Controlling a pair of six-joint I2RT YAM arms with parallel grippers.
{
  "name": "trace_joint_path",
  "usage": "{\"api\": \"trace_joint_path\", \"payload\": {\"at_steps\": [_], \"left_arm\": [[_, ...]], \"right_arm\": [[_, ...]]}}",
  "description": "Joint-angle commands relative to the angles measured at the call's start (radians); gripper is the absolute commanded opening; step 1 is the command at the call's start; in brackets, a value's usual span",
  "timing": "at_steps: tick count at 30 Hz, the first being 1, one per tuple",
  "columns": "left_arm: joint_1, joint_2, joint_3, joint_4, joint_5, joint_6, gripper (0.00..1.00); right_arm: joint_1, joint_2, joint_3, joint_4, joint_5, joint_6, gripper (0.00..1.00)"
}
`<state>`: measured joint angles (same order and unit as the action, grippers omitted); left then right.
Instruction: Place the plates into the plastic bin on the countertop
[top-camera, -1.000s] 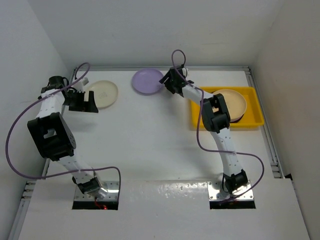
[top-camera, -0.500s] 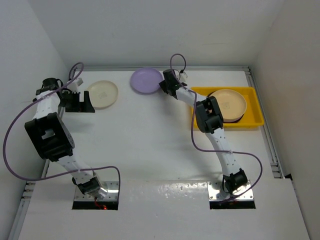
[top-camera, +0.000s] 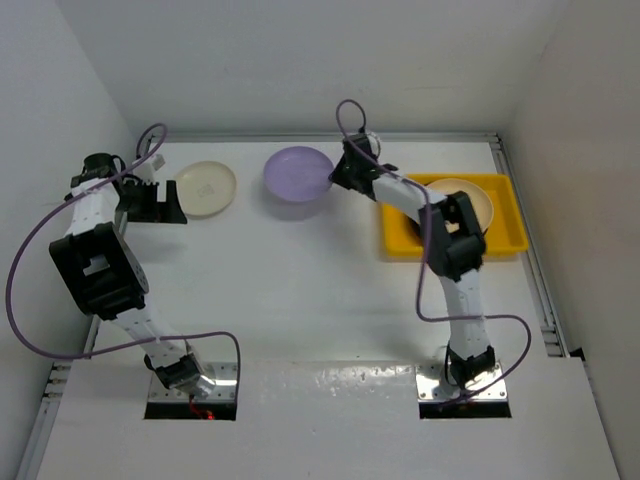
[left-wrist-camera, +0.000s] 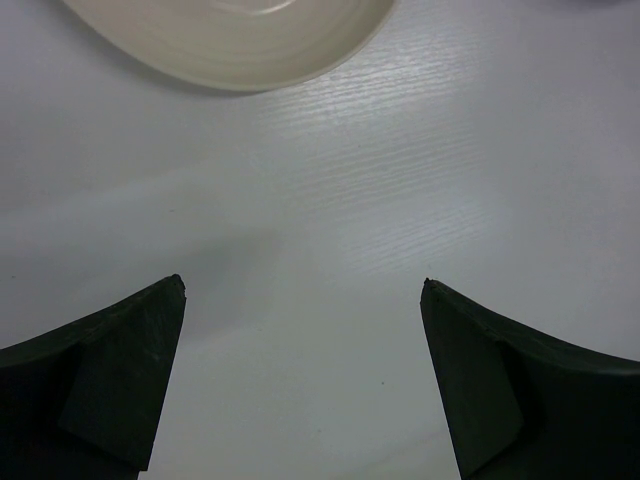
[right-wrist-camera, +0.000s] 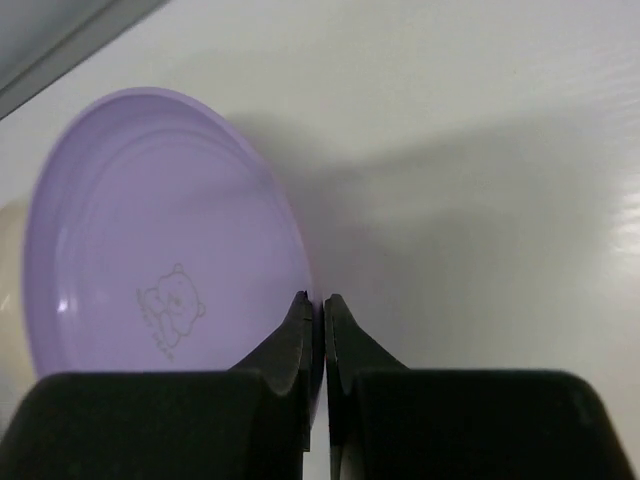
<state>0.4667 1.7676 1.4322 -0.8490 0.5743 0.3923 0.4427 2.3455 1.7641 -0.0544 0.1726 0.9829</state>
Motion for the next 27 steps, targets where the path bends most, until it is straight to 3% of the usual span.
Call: {"api": "trace_joint_path", "payload": {"at_steps": [1, 3, 4, 8, 14, 21, 27], "left_arm": [[0.013, -0.022, 0.051, 0.004, -0.062, 0.029, 1.0], [0.004, -0.031, 0.051, 0.004, -0.115, 0.052, 1.0], [0.004, -0.031, 0.062, 0.004, -0.137, 0.053, 1.0], [0.004, -0.042, 0.071, 0.004, -0.189, 0.074, 1.0], [-0.014, -0.051, 0.08, -0.005, -0.168, 0.074, 1.0], [-0.023, -0.06, 0.062, -0.016, -0.139, 0.074, 1.0], [-0.023, -0.06, 0.053, -0.025, -0.139, 0.074, 1.0]], "right_arm": [[-0.071, -0.409, -0.175, 0.073, -0.125, -0.233, 0.0], [-0.108, -0.527, -0.262, -0.048, -0.143, -0.335, 0.0], [-0.174, -0.633, -0.317, -0.132, -0.115, -0.357, 0.0], [-0.347, -0.805, -0.506, -0.292, -0.021, -0.418, 0.0], [-0.654, -0.991, -0.753, -0.247, -0.042, -0.438, 0.0], [-0.8, -0.922, -0.752, -0.18, -0.14, -0.414, 0.0], [-0.78, -0.806, -0.717, -0.165, -0.133, -0.432, 0.02]]}}
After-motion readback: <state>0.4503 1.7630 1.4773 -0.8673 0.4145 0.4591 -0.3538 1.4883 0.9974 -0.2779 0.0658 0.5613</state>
